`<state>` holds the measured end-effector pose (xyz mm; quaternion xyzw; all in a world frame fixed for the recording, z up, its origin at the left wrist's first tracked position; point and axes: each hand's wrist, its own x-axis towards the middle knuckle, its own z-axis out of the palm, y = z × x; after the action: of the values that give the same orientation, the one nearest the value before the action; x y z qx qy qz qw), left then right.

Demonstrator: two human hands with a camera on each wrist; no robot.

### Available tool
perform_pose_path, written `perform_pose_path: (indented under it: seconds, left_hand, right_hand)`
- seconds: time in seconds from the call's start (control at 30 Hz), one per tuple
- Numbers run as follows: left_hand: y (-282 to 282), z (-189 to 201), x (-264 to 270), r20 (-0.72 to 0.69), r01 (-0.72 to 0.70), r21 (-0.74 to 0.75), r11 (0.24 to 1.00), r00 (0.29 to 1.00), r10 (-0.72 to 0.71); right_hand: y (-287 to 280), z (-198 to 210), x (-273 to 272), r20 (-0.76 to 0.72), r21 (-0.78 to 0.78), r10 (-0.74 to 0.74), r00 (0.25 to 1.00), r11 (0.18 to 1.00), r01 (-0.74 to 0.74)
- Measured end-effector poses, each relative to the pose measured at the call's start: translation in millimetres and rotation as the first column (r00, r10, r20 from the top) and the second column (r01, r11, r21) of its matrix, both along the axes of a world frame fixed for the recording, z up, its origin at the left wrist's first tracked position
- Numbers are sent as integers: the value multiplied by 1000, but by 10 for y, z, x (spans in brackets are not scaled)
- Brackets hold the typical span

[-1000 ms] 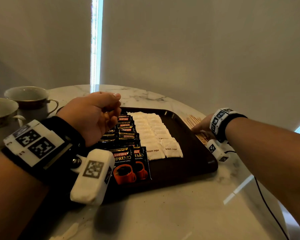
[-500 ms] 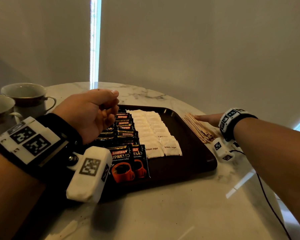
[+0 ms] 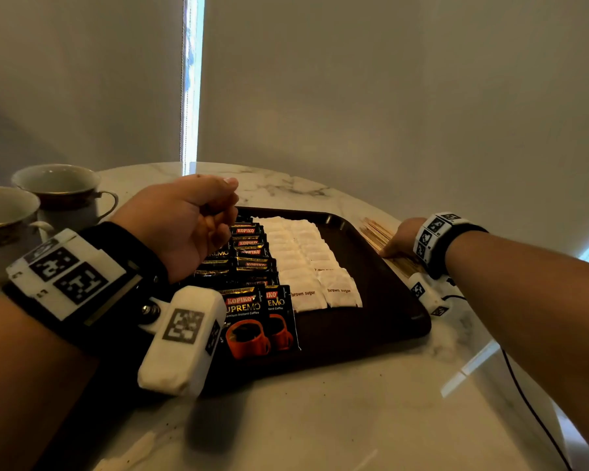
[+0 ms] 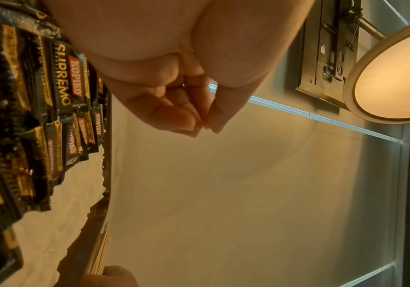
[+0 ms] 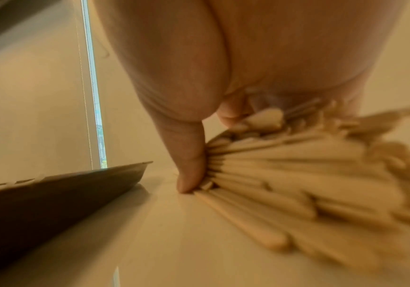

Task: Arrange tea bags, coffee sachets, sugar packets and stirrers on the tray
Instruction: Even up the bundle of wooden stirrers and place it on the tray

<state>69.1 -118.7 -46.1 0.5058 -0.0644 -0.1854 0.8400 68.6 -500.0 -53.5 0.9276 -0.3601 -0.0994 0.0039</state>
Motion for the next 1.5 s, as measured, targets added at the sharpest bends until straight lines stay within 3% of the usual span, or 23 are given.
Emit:
perform_pose_path:
  seconds: [0.47, 0.7, 0.93, 1.0, 1.13, 1.33, 1.5]
  left_hand:
    - [-2, -11, -5, 17, 4, 32, 999, 1000, -5]
    - [-9, -21, -7, 15, 11, 14, 1000, 1000, -11]
    - [-12, -8, -33, 4, 25, -13, 1000, 1000, -24]
    - [-20, -3, -46, -9, 39, -28, 999, 999, -39]
    - [-53, 1, -91, 6, 76, -46, 996, 997, -76]
    - [-82, 26, -225, 40, 143, -21, 990, 989, -142]
    - [-103, 8, -341, 104, 234, 57, 971, 966, -239]
  right_hand:
    - [-149, 74, -97, 79, -35, 37, 996, 999, -35]
    - [-168, 109, -175, 170, 38, -21, 985, 999, 15]
    - [-150, 314, -352, 338, 221, -150, 929, 972, 77]
    - [-135, 336, -367, 424, 426, -237, 874, 904, 39]
    - [287, 453, -452, 489, 748, -346, 801, 639, -181]
    - [1422, 563, -647, 452, 863, -179, 874, 334, -378]
    - [2127, 481, -744, 497, 863, 43, 867, 82, -499]
